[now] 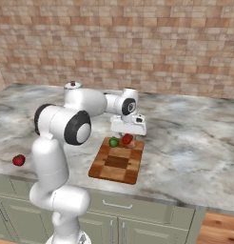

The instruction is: Place the avocado, onion, tomato, and bell pepper on the cutting board.

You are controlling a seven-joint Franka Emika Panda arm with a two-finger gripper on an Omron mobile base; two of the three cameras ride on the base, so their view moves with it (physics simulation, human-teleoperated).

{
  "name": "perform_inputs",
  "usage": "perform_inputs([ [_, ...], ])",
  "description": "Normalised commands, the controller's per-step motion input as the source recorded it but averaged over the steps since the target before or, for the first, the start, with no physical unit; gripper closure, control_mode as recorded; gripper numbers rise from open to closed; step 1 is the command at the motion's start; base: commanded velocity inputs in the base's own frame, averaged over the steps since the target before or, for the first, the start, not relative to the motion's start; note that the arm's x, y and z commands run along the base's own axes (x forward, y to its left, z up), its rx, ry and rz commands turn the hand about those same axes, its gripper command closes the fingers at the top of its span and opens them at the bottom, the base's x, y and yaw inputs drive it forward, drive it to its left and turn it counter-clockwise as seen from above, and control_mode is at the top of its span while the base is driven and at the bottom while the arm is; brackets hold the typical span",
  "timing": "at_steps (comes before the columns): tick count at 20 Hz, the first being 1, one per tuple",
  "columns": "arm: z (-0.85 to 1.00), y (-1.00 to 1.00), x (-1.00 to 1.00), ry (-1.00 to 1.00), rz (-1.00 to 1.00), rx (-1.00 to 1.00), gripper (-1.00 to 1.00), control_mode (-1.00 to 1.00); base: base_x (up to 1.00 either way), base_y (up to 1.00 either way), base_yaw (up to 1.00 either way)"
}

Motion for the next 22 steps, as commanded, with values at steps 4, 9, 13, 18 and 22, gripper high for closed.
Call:
perform_inputs([
  [4,-0.35,-0.39,-0.12,0.00,0.05,0.05,1.00,-1.00,0.00,0.00,0.00],
  [9,-0.20,-0.24,-0.40,0.00,0.02,0.05,1.00,-1.00,0.00,0.00,0.00],
  [13,0.00,0.16,-0.27,-0.02,0.01,0.00,1.00,-1.00,0.00,0.00,0.00],
  [18,0.00,0.40,-0.29,-0.03,0.02,0.00,1.00,-1.00,0.00,0.00,0.00],
  [22,0.00,0.40,-0.31,-0.05,0.02,0.00,1.00,-1.00,0.00,0.00,0.00],
])
